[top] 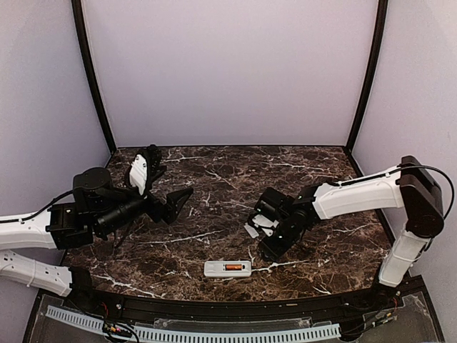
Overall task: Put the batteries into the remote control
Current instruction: Place the battery at the center of the board, then pick up the battery at the center of the board.
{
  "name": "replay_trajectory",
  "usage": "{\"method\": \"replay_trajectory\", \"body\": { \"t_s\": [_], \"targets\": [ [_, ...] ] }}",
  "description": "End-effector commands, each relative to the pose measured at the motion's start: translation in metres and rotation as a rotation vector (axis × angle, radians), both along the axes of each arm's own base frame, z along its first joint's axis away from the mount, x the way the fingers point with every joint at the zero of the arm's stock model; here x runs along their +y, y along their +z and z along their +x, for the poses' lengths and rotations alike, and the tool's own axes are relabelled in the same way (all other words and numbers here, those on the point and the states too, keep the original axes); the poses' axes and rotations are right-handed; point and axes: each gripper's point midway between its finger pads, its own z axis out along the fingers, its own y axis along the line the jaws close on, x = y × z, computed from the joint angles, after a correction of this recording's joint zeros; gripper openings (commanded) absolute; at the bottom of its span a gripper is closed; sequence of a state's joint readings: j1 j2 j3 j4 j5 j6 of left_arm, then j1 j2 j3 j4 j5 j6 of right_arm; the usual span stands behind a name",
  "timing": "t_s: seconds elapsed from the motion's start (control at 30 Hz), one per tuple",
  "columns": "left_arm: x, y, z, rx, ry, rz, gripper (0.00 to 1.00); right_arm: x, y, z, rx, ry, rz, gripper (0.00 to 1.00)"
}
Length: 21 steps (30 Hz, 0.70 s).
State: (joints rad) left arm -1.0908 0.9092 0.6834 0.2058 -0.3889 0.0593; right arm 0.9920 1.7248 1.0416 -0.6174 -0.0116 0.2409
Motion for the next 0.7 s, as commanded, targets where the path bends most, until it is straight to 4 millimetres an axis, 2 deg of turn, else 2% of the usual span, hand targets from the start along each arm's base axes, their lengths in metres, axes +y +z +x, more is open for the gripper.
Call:
{"method": "replay_trajectory", "body": {
  "t_s": [0.0,0.2,0.3,0.4,0.67],
  "targets": [
    [0.005,0.001,-0.003,0.012,-0.007,-0.014,0.95,-0.006,0.013,-0.011,0.014,0.005,0.042,0.55],
    [0.005,0.004,-0.004,0.010,-0.013,-0.010,0.95,-0.020,-0.009,-0.021,0.048,-0.065,-0.041,0.49],
    [0.006,0.003,-0.003,0.008,-0.010,-0.006,0.95,-0.023,-0.012,-0.018,0.026,-0.091,-0.051,0.47],
    [0.005,0.003,-0.003,0.014,-0.013,-0.009,0.95,-0.021,-0.013,-0.015,0.018,-0.083,-0.053,0.43],
    [0.008,0.003,-0.003,0.010,-0.008,-0.004,0.95,-0.021,-0.024,-0.026,0.047,-0.057,-0.069,0.30]
  ]
}}
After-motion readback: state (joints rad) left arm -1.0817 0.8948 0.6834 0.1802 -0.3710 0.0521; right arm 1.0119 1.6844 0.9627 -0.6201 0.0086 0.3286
